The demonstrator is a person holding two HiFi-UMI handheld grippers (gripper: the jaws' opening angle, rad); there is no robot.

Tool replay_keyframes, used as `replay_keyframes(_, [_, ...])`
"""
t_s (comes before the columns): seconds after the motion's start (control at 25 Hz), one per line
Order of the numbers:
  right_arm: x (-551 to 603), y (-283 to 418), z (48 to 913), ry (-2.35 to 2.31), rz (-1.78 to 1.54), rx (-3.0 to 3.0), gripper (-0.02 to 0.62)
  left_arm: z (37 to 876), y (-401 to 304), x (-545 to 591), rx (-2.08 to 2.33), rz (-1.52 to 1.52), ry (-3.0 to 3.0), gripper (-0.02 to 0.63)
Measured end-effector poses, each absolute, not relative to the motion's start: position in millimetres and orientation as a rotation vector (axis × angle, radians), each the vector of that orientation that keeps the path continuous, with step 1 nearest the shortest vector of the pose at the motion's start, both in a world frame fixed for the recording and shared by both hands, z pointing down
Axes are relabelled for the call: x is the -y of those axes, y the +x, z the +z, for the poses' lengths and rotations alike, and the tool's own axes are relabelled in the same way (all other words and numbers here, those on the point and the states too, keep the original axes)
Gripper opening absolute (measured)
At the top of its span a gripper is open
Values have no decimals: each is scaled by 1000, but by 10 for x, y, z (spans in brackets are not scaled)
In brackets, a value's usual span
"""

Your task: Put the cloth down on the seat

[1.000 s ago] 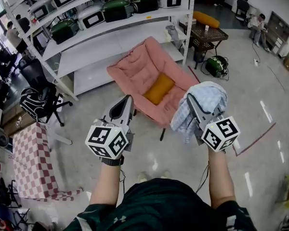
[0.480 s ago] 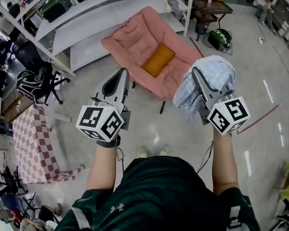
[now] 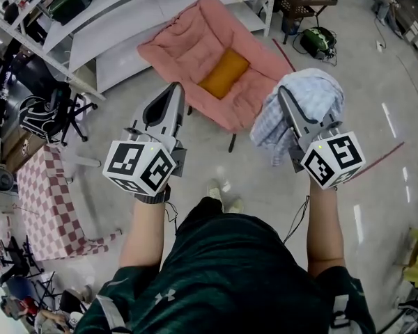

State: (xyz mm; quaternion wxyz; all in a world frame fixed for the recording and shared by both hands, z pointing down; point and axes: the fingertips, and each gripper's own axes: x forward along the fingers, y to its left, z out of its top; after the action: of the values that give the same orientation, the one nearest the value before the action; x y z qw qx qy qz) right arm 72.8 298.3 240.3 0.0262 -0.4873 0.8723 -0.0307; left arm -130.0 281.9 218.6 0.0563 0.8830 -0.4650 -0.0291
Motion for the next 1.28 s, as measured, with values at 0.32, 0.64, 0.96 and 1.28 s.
replay_keyframes(0.32, [-2552,734,2593,-1547,-111,-2715,64,2349,-1233,-2298,1375,-106,2676,6])
replay_keyframes(0.64, [-1708,696,2838,-1635,-172,-2714,64,2571,-1258,-1356,1343,-98,2669,6])
replay_keyframes(0.96, [-766,606,3241,-1766,-263,-2697,64,2942,-1250,-366,1246,-51,2683,6])
replay_keyframes(1.28, [-290,949,3222,-1856,-278,-2686,64,2961,-748,137,1134,-41,2724,6])
